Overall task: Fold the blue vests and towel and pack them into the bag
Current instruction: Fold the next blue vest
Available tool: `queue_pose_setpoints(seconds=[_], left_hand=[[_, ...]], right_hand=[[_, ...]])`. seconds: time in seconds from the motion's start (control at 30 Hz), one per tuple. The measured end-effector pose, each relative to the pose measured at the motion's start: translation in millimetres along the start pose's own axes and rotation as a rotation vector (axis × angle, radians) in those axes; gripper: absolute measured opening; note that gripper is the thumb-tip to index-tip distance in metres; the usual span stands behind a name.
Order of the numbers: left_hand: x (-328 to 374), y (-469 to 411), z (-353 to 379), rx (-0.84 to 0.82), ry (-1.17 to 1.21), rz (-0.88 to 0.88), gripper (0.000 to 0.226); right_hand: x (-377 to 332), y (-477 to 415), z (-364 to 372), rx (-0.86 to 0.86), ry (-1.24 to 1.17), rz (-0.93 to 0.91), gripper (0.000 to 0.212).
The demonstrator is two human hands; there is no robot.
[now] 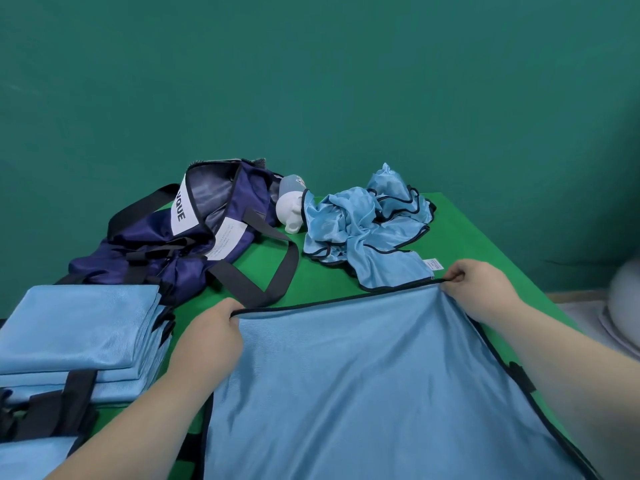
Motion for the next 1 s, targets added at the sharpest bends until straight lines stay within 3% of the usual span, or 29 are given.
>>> queue_pose_setpoints(seconds=[0.23,0.4,0.53,0.67,0.73,0.83,1.0], left_hand=[[1,-8,3,0.111,-0.151,0.122,0.024],[28,10,-17,0.291,-0.287,0.348,0.037],[58,39,7,0.086,-0.295,0.632,0.030],[28,35,47,-0.281,-0.481,0.532,0.098],[17,29,49,-0.249,-0.514,0.569,0.103],[1,25,53,-0.250,-0.556,0.528,0.092],[2,30,51,-0.247,-0.503,0.567,0.107]], right_hand=[[-2,3,23,-0.040,0.205,-0.073,0.025],[-48,38,20,0.075,0.283,-0.348,0.033],[-75,75,48,-0.063,0.340,-0.517,0.048],[-57,78,65,-0.210,0.457,-0.401,0.062],[-45,79,66,-0.263,0.443,-0.395,0.079],[-33,76,66,-0.286,0.395,-0.398,0.100],[-29,77,67,-0.271,0.399,-0.418,0.101]])
Point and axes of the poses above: each hand's wrist, its own y-axis away from the middle knuckle, its own z-axis out of the palm, x = y × z, the point moved 8 cm from there along -y, towards the middle knuckle, and after that the axes turned 10 degrees about x, right-handed, at the moved point
